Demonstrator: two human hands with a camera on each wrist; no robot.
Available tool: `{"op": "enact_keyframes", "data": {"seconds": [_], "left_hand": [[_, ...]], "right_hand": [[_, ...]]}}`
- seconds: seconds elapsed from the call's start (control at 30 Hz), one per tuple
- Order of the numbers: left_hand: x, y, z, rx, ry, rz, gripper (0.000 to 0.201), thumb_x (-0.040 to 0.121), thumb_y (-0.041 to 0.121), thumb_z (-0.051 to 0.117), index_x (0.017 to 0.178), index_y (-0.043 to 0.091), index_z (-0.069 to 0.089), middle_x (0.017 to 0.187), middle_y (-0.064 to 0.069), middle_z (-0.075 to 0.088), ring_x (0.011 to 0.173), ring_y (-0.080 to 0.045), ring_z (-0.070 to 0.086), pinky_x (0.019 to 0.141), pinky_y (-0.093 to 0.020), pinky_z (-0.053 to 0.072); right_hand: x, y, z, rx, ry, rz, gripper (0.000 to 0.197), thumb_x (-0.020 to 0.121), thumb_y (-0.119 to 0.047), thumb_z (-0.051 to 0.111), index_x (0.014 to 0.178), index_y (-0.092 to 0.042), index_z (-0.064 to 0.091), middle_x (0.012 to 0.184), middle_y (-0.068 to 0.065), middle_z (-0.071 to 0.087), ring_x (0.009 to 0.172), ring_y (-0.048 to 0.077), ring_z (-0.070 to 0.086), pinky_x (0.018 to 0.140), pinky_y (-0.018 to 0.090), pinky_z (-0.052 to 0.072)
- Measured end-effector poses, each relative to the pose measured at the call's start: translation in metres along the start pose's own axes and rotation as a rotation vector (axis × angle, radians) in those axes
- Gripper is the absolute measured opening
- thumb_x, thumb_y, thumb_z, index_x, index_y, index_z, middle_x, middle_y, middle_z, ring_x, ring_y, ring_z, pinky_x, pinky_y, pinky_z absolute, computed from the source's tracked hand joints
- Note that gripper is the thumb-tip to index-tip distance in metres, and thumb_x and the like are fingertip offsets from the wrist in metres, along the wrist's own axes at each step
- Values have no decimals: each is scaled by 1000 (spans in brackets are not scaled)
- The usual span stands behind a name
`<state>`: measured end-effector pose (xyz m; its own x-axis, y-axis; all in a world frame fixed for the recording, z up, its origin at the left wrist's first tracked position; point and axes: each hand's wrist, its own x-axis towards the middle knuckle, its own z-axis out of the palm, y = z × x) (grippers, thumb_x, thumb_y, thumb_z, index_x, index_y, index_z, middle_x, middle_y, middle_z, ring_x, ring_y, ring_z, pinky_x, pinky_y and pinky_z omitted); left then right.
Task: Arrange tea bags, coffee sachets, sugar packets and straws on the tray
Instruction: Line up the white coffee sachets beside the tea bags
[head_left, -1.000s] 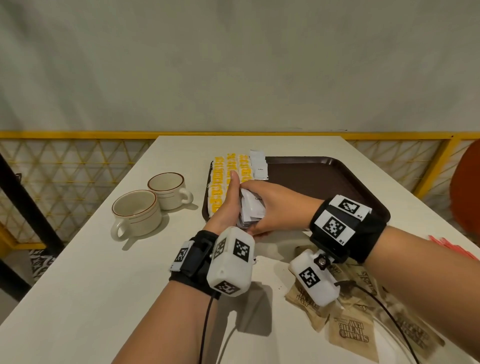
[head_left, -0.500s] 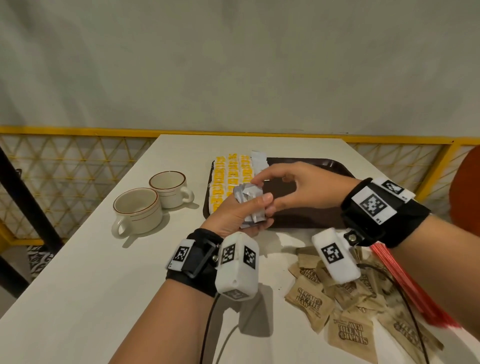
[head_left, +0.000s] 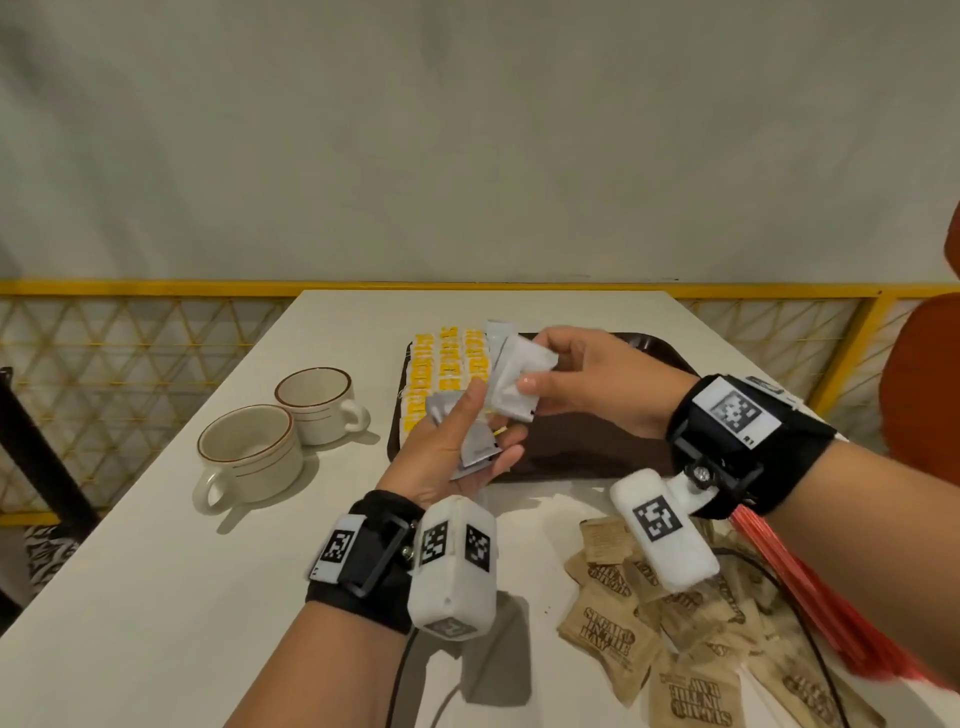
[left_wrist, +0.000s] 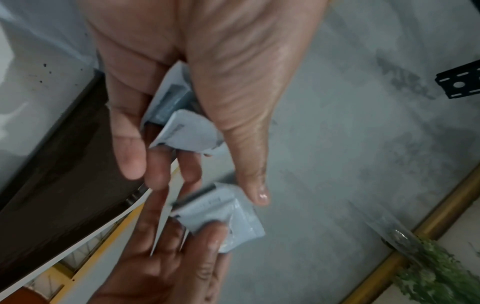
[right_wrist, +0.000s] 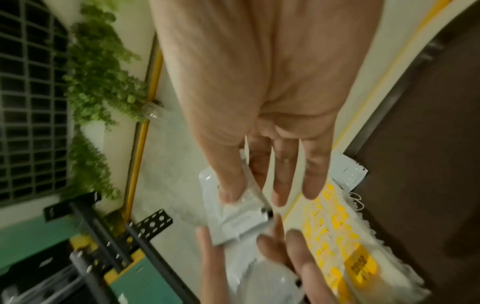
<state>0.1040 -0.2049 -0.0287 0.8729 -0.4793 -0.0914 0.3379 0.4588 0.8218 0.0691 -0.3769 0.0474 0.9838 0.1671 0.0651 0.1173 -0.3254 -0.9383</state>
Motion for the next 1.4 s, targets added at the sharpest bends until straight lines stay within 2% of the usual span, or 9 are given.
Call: {"op": "enact_keyframes", "data": {"seconds": [0.1, 0.17, 0.27, 0.4, 0.5, 0.77, 1.07, 1.27, 1.4], "left_hand": [[7, 8, -2, -52, 62, 10, 20, 84, 25, 68, 99, 14, 60, 66, -4, 59, 63, -19, 66, 61, -29, 58], [14, 18, -3, -37, 73, -2, 4, 89, 17, 62, 89, 15, 59, 63, -3, 56, 59, -17, 63, 57, -27, 57], [27, 36, -5, -35, 98, -17, 5, 90, 14, 61, 86, 13, 58, 62, -4, 56, 55, -18, 62, 49, -25, 53], [41, 51, -6, -83, 76, -53, 10, 92, 13, 57, 82, 13, 56, 61, -3, 55, 53, -16, 61, 49, -24, 53], [48, 55, -6, -56, 44, -71, 12, 90, 13, 59, 79, 11, 55, 61, -5, 53, 53, -17, 59, 50, -23, 53], [61, 64, -8, -87, 42, -69, 6, 89, 16, 58, 84, 12, 57, 62, -3, 54, 54, -16, 60, 49, -24, 53], [63, 66, -12, -111, 0, -26, 20, 74, 18, 64, 93, 15, 58, 64, -2, 54, 55, -15, 58, 50, -24, 53], [64, 67, -13, -111, 9, -19, 20, 72, 19, 64, 91, 15, 59, 65, -3, 54, 56, -16, 59, 50, -24, 54], [63, 67, -15, -109, 12, -14, 17, 72, 19, 65, 87, 14, 59, 64, -2, 54, 56, -15, 59, 49, -24, 54]], "right_hand": [[14, 2, -18, 248, 90, 71, 13, 94, 0, 53, 106, -5, 53, 117, 22, 58, 100, 28, 65, 80, 38, 59], [28, 7, -30, 244, 141, 148, 21, 96, 3, 48, 115, -5, 51, 127, 26, 54, 106, 31, 62, 79, 38, 59], [50, 16, -39, 111, 202, 302, 33, 93, 7, 50, 123, -6, 48, 126, 27, 52, 108, 38, 60, 78, 40, 58], [80, 32, -39, -96, 275, 382, 19, 86, 5, 63, 102, -5, 58, 103, 16, 62, 85, 25, 64, 80, 41, 58], [105, 50, -32, -160, 287, 407, 38, 84, 3, 66, 121, -1, 56, 110, 20, 64, 96, 33, 67, 83, 44, 57], [147, 76, -27, -297, 297, 446, 44, 81, 2, 68, 122, -7, 58, 85, 9, 62, 98, 33, 67, 85, 46, 57], [161, 93, -32, -275, 337, 460, 56, 72, -3, 81, 121, -10, 54, 92, 5, 60, 84, 21, 64, 81, 42, 59], [160, 95, -38, -256, 291, 455, 61, 70, -1, 81, 123, -9, 53, 96, 9, 65, 84, 24, 69, 77, 38, 60], [157, 99, -40, -245, 294, 458, 56, 72, 1, 80, 120, -9, 54, 100, 8, 64, 76, 19, 68, 60, 25, 58]]}}
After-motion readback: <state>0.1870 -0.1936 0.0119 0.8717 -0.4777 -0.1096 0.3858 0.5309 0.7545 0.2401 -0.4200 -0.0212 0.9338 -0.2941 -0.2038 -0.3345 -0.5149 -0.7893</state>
